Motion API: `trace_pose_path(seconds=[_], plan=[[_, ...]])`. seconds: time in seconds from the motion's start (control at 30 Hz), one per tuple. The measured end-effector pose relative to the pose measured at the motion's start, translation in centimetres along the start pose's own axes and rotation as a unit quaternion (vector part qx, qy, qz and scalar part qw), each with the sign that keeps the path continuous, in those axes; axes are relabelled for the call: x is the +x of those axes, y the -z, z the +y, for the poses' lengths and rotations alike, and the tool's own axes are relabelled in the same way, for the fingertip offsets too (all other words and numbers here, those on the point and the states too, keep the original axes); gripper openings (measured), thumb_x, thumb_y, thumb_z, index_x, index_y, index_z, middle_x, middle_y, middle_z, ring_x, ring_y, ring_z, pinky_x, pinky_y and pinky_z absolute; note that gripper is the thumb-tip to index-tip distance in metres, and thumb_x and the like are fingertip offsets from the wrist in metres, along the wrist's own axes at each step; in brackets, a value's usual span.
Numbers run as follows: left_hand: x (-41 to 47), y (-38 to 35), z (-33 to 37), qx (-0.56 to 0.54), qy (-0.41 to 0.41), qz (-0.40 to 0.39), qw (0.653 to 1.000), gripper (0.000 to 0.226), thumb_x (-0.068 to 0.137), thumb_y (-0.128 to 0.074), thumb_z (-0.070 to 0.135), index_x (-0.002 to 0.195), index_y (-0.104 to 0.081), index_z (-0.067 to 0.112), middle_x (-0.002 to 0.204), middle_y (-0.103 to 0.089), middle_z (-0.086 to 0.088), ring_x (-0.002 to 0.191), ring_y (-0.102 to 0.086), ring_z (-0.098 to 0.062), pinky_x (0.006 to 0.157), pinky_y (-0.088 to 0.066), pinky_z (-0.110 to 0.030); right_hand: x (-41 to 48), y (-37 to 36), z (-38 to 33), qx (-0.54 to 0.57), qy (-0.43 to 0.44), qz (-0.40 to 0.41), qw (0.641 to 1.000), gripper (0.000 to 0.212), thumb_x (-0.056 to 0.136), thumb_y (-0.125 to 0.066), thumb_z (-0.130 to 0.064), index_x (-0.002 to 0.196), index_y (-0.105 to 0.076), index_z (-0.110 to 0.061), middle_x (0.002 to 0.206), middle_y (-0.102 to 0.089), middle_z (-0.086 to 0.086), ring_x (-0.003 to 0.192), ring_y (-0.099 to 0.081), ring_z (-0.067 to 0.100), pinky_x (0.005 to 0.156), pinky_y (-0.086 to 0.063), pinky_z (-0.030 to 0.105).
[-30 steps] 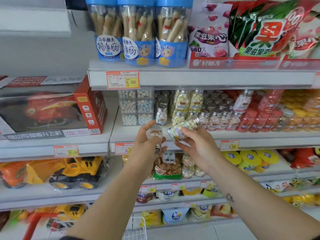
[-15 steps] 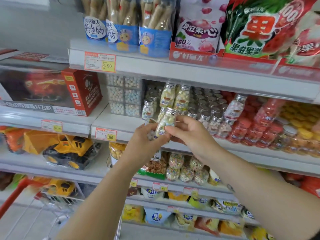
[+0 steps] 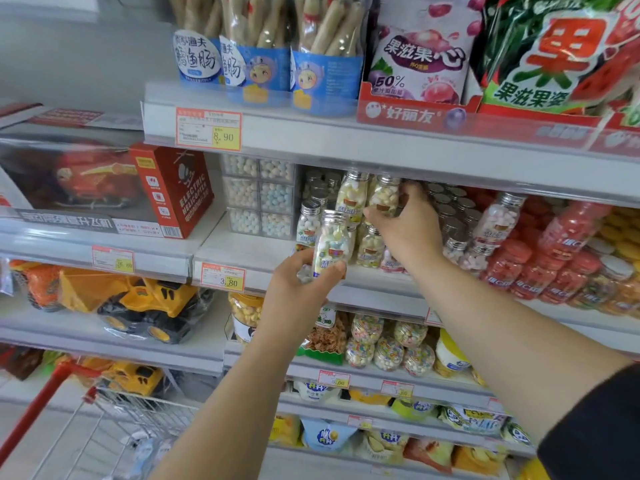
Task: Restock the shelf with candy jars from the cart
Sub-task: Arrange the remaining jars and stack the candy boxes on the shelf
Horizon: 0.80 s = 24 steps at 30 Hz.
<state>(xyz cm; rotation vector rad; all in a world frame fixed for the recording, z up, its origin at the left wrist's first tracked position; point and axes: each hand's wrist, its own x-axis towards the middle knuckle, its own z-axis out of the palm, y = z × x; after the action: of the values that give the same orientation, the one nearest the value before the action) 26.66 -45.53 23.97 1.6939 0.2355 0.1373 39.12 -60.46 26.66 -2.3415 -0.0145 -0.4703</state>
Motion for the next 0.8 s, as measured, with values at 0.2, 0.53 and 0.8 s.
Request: trace_pose_path(seconds=[0.2,0.53,0.8], plan=[[0.9,0.8,0.2,-0.019,-0.001,-0.022,1.000,0.018,0.087,-0.071,0.045,0.102,-0.066,0.038,0.095,-0.072,0.015,0.080,-0.067,-0.006,0.081,-0.060,-0.033,0.1,-0.6,0.4,-0.046,-0.009,0.016,0.999,0.054,0.080,-0.068,-0.057,0.116,-0.053,-0.021,0.102,-0.069,-0.001,0.099,-0.064,0.030,0.093,-0.047,0.052],[1.2,0.5,0.0,-0.003,-0.008,-0.053,0.999,0.023,0.086,-0.069,0.049,0.106,-0.065,0.038,0.102,-0.070,0.013,0.077,-0.067,-0.003,0.078,-0.058,-0.029,2.0,2.4,2.8,-0.060,-0.043,0.035,0.997,0.047,0.090,-0.067,-0.041,0.122,-0.056,-0.008,0.116,-0.064,0.011,0.105,-0.061,0.033,0.085,-0.049,0.038],[1.2,0.4,0.0,-0.002,-0.008,-0.064,0.998,0.026,0.087,-0.067,0.048,0.109,-0.065,0.034,0.101,-0.071,0.010,0.078,-0.067,-0.005,0.075,-0.055,-0.027,3.2,1.1,3.5,-0.106,-0.054,0.012,0.993,0.058,0.088,-0.063,-0.054,0.129,-0.053,-0.013,0.124,-0.061,0.012,0.113,-0.056,0.037,0.093,-0.048,0.049]])
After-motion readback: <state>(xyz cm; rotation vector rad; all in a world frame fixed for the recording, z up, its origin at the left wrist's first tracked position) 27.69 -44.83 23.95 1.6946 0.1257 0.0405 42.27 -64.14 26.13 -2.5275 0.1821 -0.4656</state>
